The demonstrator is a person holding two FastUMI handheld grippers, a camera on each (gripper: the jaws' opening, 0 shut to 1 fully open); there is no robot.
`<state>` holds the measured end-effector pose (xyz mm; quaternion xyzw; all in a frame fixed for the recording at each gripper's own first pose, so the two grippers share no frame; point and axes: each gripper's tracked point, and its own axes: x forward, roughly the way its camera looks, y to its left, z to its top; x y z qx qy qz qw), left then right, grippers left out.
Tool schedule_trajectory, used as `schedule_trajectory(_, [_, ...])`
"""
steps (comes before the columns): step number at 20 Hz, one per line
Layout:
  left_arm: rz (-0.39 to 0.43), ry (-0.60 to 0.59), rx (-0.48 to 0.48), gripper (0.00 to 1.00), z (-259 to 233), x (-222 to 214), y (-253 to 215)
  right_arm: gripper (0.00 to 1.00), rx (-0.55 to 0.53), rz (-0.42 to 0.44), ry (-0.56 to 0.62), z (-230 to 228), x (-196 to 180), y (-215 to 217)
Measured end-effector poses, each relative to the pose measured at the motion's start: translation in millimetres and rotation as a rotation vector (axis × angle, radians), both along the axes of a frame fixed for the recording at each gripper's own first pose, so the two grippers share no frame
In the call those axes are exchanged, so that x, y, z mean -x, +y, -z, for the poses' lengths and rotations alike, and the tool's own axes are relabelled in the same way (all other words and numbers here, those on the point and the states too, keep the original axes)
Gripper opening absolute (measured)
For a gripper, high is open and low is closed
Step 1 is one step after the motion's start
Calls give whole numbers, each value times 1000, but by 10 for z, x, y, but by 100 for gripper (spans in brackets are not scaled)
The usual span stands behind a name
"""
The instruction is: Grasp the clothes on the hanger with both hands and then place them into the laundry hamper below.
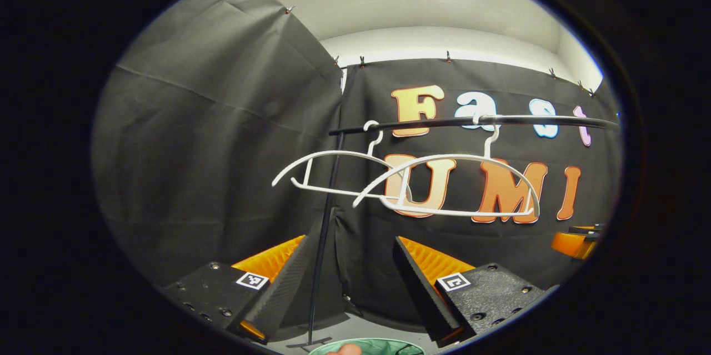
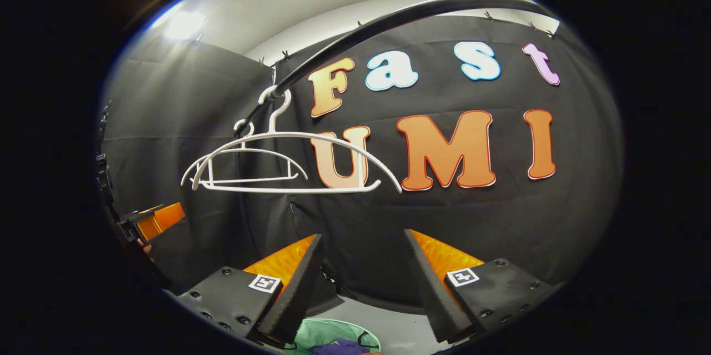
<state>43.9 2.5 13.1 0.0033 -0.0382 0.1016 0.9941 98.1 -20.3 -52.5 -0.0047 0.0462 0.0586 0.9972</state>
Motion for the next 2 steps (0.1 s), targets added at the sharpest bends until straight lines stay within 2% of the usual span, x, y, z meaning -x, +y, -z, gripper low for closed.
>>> schedule_trajectory(2, [9, 3, -4, 92, -1, -12, -35, 82, -1, 2, 0, 7, -5, -3])
